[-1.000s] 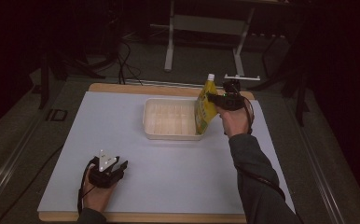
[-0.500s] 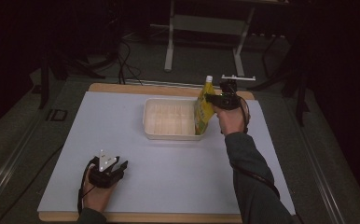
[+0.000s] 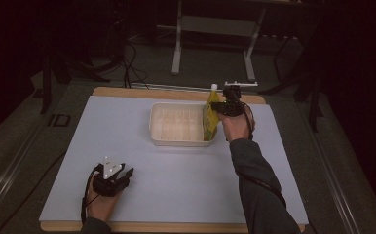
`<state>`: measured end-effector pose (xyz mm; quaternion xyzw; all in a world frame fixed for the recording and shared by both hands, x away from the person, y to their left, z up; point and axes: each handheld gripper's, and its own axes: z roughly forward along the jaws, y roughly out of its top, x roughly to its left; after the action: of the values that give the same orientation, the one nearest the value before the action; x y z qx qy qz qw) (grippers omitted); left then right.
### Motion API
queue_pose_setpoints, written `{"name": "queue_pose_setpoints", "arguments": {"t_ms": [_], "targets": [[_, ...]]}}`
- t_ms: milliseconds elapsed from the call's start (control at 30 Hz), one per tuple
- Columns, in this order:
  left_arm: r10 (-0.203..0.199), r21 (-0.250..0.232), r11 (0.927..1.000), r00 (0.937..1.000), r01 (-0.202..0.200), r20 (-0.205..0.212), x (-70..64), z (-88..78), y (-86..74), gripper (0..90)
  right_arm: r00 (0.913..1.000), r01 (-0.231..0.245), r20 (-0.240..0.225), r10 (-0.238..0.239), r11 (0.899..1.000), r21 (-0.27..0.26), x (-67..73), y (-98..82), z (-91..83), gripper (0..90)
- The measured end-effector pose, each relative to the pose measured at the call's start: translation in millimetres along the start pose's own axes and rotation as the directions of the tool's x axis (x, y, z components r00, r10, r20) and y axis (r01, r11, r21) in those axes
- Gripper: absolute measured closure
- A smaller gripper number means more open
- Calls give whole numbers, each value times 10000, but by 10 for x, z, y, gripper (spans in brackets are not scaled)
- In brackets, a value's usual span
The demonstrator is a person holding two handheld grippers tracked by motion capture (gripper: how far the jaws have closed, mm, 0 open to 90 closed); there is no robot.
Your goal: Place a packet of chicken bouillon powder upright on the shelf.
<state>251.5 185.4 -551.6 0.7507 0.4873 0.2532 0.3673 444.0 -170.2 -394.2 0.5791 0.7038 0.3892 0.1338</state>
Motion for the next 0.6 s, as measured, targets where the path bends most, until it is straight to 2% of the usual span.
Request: {"name": "queue_pose_setpoints", "arguments": {"t_ms": [167,267,367,467,500,567,600], "targets": [[14,8,10000,10000,-14,1,-1,1,0,600,10000,-1,54,1,10000,71,9,3,34,897],[19,-6,10000,10000,-19,9,-1,-1,0,600,9999,92,50,-94,9994,346,18,21,53,876],[20,-3,10000,10000,-20,22,-2,-2,0,600,9994,337,-131,-326,9955,891,14,15,107,710],[21,22,10000,10000,-21,9,-3,1,1,600,9978,597,-343,-570,9945,857,4,-14,126,609],[21,22,10000,10000,-21,9,-3,1,1,600,9978,597,-343,-570,9945,857,4,-14,126,609],[24,-11,10000,10000,-24,-2,-3,-1,0,600,9938,1009,-542,-968,9919,770,3,-21,128,529],[23,-10,10000,10000,-23,-5,-3,-2,-1,600,9921,1144,-608,-1100,9907,734,11,-19,122,516]]}}
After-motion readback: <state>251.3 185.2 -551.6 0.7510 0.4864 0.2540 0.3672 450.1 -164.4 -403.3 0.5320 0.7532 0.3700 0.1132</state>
